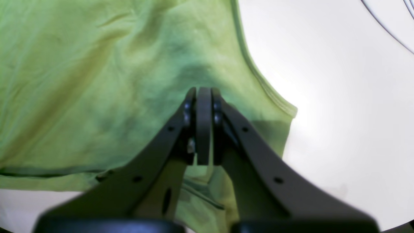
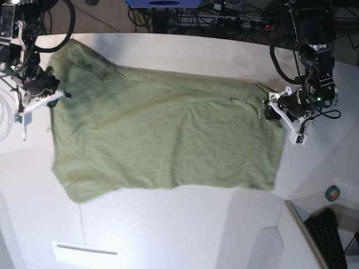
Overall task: Layout the t-shirt on the table in an organized manner, then fold the t-shirt properly
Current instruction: 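Grasp the shirt's shoulder edges with both grippers, then drag the shirt edge with the left gripper toward the robot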
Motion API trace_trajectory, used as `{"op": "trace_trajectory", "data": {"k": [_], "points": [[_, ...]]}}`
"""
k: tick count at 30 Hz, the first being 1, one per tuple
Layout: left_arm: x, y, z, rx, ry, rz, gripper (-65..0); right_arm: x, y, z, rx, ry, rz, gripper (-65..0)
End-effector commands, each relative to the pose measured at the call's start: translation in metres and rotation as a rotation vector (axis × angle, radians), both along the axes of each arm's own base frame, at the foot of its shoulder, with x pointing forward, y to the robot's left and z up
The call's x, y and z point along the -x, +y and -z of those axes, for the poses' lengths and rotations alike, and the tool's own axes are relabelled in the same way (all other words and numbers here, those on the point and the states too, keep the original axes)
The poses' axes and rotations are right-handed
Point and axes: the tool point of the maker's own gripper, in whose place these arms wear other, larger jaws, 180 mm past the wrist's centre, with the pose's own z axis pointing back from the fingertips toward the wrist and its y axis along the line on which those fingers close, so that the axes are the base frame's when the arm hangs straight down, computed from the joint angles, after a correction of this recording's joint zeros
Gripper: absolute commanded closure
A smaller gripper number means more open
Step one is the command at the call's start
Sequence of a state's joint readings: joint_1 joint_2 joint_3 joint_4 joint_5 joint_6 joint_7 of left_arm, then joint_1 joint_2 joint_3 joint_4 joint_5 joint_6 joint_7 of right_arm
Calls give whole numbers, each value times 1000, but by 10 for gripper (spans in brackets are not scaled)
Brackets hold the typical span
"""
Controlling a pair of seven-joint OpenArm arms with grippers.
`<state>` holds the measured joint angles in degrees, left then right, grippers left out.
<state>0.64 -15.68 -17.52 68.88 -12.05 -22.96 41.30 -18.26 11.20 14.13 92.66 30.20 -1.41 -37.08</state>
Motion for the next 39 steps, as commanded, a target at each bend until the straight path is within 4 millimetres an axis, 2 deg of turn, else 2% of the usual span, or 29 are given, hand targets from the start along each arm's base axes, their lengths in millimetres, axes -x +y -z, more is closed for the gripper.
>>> {"op": "trace_trajectory", "data": {"k": [1, 6, 9, 11, 15, 19, 22, 27, 33, 36, 39], "points": [[-10, 6, -11, -11, -40, 5, -383, -9, -5, -10, 15, -44, -7, 0], [-10, 5, -11, -10, -40, 5, -365, -9, -5, -10, 15, -44, -7, 0], [-12, 5, -13, -12, -47, 7, -237, -9, -2, -9, 10, -41, -8, 0], [-15, 4, -20, -20, -67, 17, -140, -8, 15, -3, -9, -26, -42, 0], [-14, 2, -26, -30, -83, 31, -43, -12, 38, 3, -31, -14, -104, 0], [-10, 2, -23, -32, -74, 31, -5, -14, 42, 3, -35, -17, -114, 0], [-4, 5, -23, -39, -65, 28, 0, -18, 42, 1, -35, -26, -114, 0], [5, 2, -38, -80, -49, 65, 0, -27, 43, -5, -35, -47, -117, 0], [23, -10, -58, -118, -91, 123, 0, -43, 76, -10, -51, -70, -218, 0], [37, -15, -59, -124, -82, 143, 0, -50, 89, 1, -61, -43, -254, 0], [52, -18, -59, -131, -66, 161, 0, -53, 93, 23, -64, 21, -266, 0]]}}
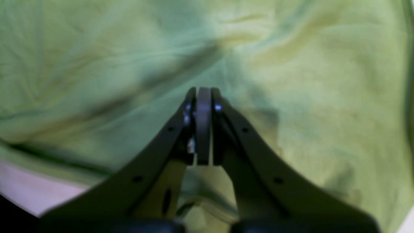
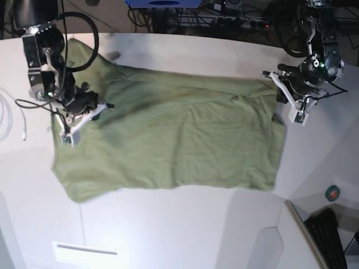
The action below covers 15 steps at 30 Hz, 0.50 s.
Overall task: Layout the t-shirt on the table in an organized manner, then fold the t-shirt properly
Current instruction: 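Drag the shirt edge with the left gripper toward the robot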
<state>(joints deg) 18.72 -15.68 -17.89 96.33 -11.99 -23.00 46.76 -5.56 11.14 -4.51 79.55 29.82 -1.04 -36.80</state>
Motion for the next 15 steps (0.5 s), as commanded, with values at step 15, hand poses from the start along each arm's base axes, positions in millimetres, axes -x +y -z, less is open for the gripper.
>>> {"op": "trace_trajectory", "data": {"k": [15], "points": [[51, 28, -10, -65, 39, -36, 0, -8, -13, 22, 11, 56, 40, 0]]}}
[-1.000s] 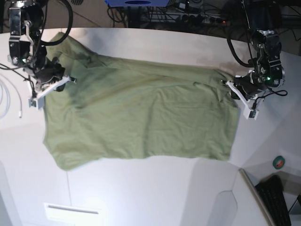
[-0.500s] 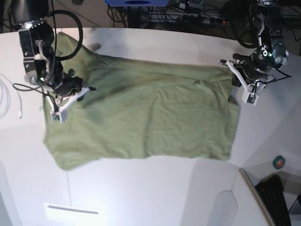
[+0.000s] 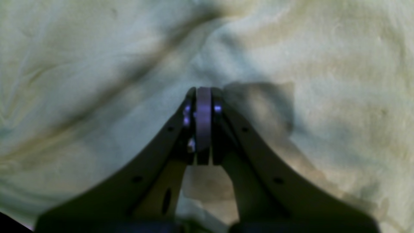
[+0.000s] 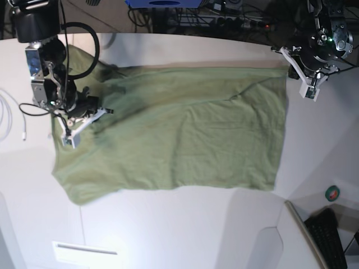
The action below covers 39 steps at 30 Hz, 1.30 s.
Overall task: Layout the t-shirt on the table in an organized manner, then fold the t-shirt properly
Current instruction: 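Drag the shirt edge with the left gripper toward the robot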
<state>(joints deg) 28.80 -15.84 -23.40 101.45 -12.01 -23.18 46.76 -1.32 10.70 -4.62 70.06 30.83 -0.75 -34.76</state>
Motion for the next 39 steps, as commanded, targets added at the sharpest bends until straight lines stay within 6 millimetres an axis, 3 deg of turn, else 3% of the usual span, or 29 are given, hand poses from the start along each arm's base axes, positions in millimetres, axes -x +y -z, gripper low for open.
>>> {"op": "trace_trajectory", "data": {"k": [1, 8, 13, 15, 20, 24, 26, 28, 33, 39], "points": [[-5, 4, -6, -11, -24, 6, 0, -1, -5, -2, 16, 2, -3, 0], [1, 4, -5, -11, -12, 8, 0, -1, -4, -7, 15, -15, -8, 0], [15, 7, -2, -20, 20, 8, -265, -4, -3, -18, 18, -51, -18, 0], [16, 17, -10, -42, 2, -13, -308, -4, -11, -24, 18, -69, 8, 0], [-6, 28, -49, -87, -119, -30, -306, -9, -27, -48, 24, -137, 54, 0], [-50, 9, -64, 62, -245, -49, -299, 2, -38, -56, 52, -114, 31, 0], [-71, -5, -52, 135, -232, -45, -209, 9, -41, -55, 58, -107, 29, 0], [-89, -15, -35, 150, -188, -30, 0, 11, -45, -51, 68, -94, 29, 0], [-120, -36, -1, 127, -97, 3, 0, 20, -60, -39, 96, -47, 35, 0], [-138, -36, 28, 59, -9, -9, 0, 34, -70, -13, 100, 40, 65, 0]]}}
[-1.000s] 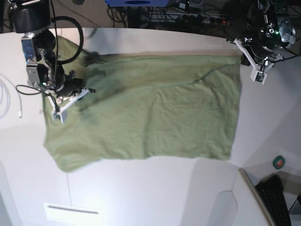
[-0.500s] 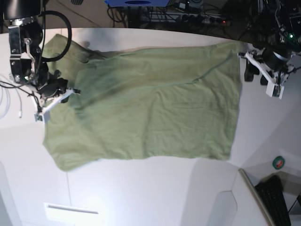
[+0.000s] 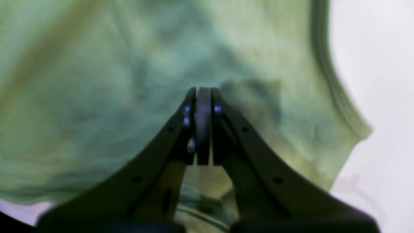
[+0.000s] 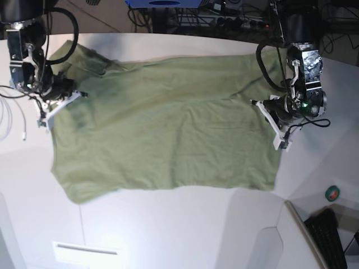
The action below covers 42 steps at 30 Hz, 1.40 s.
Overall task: Layout the t-shirt on the table in an organized manner, then fold the t-shirt properly
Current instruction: 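Drag the shirt edge with the left gripper toward the robot, then release the shirt with the left gripper and lift it away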
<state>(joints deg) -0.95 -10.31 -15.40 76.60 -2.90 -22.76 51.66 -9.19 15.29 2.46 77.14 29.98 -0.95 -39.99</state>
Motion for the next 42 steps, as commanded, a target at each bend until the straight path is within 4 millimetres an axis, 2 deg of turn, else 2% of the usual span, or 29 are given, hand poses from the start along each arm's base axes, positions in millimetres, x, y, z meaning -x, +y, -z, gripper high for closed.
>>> {"op": "trace_trajectory", "data": {"k": [1, 5, 8, 11, 13, 17, 19, 20, 23, 25, 27, 29, 32, 34, 37, 40, 42], "points": [[-19, -4, -6, -7, -30, 24, 0, -11, -9, -6, 15, -25, 7, 0], [-31, -16, 13, 4, -3, 67, 0, -11, -14, 2, 21, -21, 26, 0], [-46, -21, 17, 30, -22, 68, 0, -21, -21, 11, 26, -7, 49, 0], [-72, -21, 12, 55, -46, 50, 0, -34, -31, 22, 26, 32, 87, 0], [-95, -18, 4, 64, -82, 14, 0, -46, -34, 23, 23, 36, 104, 0], [-142, -15, -19, 86, -166, -66, 0, -74, -39, 11, 29, -31, 119, 0], [-159, -16, -31, 99, -188, -72, 0, -83, -38, 3, 28, -64, 119, 0], [-167, -22, -39, 109, -207, -67, 0, -91, -37, -6, 28, -99, 114, 0], [-180, -25, -62, 105, -271, -56, 0, -93, -43, -37, 66, -197, 65, 0], [-170, -22, -66, 98, -264, -59, 0, -90, -38, -59, 81, -267, 24, 0], [-155, -14, -76, 147, -286, -116, 0, -81, -44, -80, 95, -322, 30, 0], [-136, 9, -91, 196, -328, -188, 0, -71, -51, -95, 109, -360, 46, 0], [-91, 38, -101, 293, -381, -271, 0, -51, -62, -109, 135, -385, 64, 0], [-57, 54, -101, 354, -391, -312, 0, -33, -64, -110, 147, -372, 61, 0], [-4, 76, -94, 427, -362, -364, 0, -12, -61, -101, 148, -334, 49, 0], [33, 89, -88, 425, -355, -355, 0, -13, -59, -98, 144, -325, 44, 0], [52, 102, -86, 408, -360, -378, 0, -24, -48, -94, 130, -324, 14, 0]]}}
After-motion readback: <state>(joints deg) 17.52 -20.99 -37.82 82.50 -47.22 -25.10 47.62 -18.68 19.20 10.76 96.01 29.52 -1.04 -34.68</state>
